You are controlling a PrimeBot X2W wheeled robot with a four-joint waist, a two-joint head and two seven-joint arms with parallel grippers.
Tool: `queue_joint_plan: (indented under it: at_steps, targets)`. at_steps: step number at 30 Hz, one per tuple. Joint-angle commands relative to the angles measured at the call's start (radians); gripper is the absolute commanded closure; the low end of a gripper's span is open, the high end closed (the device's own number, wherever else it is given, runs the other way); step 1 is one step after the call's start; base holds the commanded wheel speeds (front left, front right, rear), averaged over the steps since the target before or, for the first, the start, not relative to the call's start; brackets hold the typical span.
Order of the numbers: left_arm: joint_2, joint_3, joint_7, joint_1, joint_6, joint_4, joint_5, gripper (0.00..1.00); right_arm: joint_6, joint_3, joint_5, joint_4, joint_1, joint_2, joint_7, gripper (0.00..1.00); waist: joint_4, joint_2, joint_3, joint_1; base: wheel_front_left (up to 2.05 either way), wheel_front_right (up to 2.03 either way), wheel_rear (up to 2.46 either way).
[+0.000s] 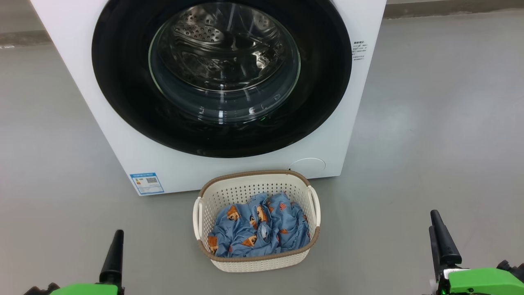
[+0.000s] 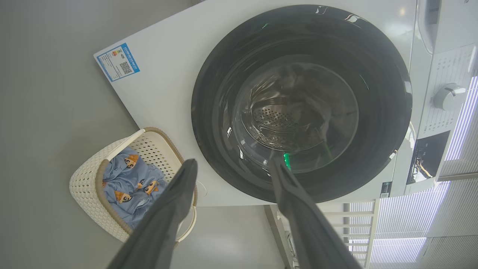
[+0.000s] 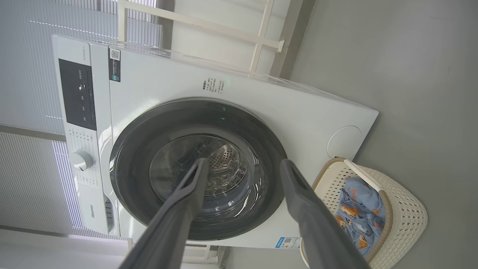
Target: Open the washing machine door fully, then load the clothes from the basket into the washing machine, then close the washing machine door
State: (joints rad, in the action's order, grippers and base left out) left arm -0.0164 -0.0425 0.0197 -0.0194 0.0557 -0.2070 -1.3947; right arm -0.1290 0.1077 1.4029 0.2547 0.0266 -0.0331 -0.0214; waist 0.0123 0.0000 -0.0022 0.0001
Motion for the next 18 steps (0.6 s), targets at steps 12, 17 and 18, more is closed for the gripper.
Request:
queue_joint_plan:
  at_steps: [12,17,18]
  targets:
    - [-0.019,0.001,0.045,-0.038,-0.044,0.084,0.139,0.0,-0.001,-0.012,-0.178,-0.097,0.052,-0.011,-0.044,0.0,0.009,0.0,-0.001,-0.0001,0.0,0.0,0.0]
    - [-0.02,0.009,0.059,-0.037,-0.053,0.1,0.209,0.0,-0.001,-0.019,-0.26,-0.112,0.052,-0.011,-0.059,0.0,0.011,0.0,-0.001,-0.0001,0.0,0.0,0.0]
    - [-0.021,0.011,0.062,-0.037,-0.056,0.102,0.227,0.0,-0.001,-0.02,-0.274,-0.115,0.053,-0.011,-0.062,0.0,0.012,0.0,-0.001,-0.0001,0.0,0.0,0.0]
